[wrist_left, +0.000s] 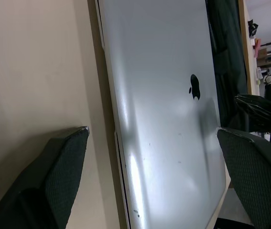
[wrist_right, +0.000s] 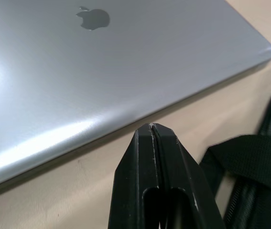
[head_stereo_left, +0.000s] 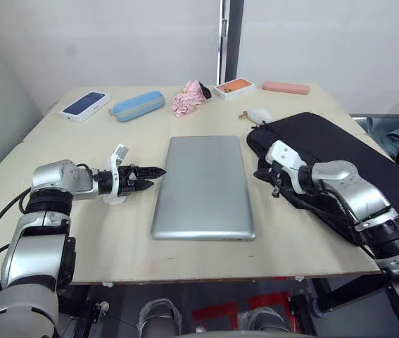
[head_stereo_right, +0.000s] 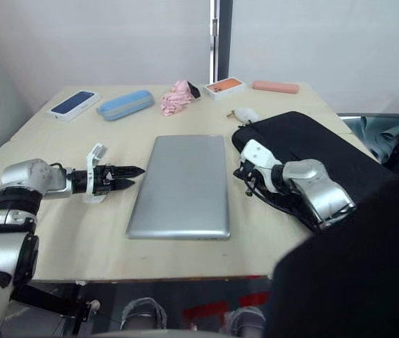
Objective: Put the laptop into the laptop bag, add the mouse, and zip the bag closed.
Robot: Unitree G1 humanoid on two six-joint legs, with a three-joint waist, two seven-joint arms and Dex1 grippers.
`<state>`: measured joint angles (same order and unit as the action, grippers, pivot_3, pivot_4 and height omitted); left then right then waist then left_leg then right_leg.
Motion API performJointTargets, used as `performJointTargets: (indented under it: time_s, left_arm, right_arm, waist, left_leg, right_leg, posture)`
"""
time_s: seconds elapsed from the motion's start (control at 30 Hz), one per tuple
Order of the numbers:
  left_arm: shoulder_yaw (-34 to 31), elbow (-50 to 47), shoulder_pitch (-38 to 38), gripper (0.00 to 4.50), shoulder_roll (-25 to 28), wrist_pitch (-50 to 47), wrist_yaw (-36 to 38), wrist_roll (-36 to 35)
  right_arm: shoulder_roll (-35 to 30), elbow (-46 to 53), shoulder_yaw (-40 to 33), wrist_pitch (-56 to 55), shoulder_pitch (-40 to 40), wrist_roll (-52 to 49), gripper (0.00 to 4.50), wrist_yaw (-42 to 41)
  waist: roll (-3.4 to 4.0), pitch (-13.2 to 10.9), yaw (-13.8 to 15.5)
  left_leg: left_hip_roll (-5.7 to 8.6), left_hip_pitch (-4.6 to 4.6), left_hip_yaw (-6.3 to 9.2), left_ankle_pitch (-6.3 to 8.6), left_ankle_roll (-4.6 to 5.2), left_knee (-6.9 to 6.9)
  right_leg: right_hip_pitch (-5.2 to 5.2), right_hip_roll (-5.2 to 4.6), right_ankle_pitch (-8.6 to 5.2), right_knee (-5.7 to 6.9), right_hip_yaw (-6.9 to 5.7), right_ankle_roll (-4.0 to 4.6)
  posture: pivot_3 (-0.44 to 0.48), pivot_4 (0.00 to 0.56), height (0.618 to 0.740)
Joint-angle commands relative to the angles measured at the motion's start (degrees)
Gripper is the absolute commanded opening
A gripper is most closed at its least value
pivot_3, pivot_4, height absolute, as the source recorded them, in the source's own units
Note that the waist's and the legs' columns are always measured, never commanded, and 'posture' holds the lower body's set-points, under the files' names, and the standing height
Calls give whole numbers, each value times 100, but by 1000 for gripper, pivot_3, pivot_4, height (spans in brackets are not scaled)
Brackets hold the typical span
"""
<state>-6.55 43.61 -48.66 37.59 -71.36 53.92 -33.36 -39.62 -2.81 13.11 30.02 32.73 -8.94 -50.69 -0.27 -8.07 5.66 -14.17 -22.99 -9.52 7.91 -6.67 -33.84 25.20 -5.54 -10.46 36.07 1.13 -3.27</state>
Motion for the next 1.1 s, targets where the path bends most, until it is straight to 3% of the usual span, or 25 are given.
performJointTargets:
  time_s: [0.03,0.5,0.87,1.1]
  left_arm:
    - [81,257,-213,4500,-20,248,209,190]
    - [181,1523,-807,4500,-762,950,546,834]
    - [272,1241,-614,4500,-1129,552,1008,930]
    - [166,922,-548,2221,-1149,186,1163,835]
  right_arm:
    - [105,-217,5,-135,229,151,27,-5]
    - [741,-1019,436,-440,450,851,27,9]
    - [1320,-1184,340,-396,656,906,27,112]
    - [1306,-1360,254,-473,718,955,0,50]
  waist:
    - [0,0,-1]
    - [0,0,14]
    - [3,5,-25]
    - [5,3,-40]
  left_leg:
    - [0,0,1,0,0,2]
    - [5,11,11,0,-1,2]
    - [7,25,19,1,-2,-1]
    - [7,15,22,1,-2,2]
  right_leg:
    - [-1,0,0,-2,-2,0]
    - [-19,-5,3,-1,-9,5]
    - [-38,-8,4,-1,-14,7]
    - [-33,-8,4,-10,-19,9]
  posture:
    - [0,150,740]
    - [0,150,740]
    - [0,150,740]
    - [0,150,740]
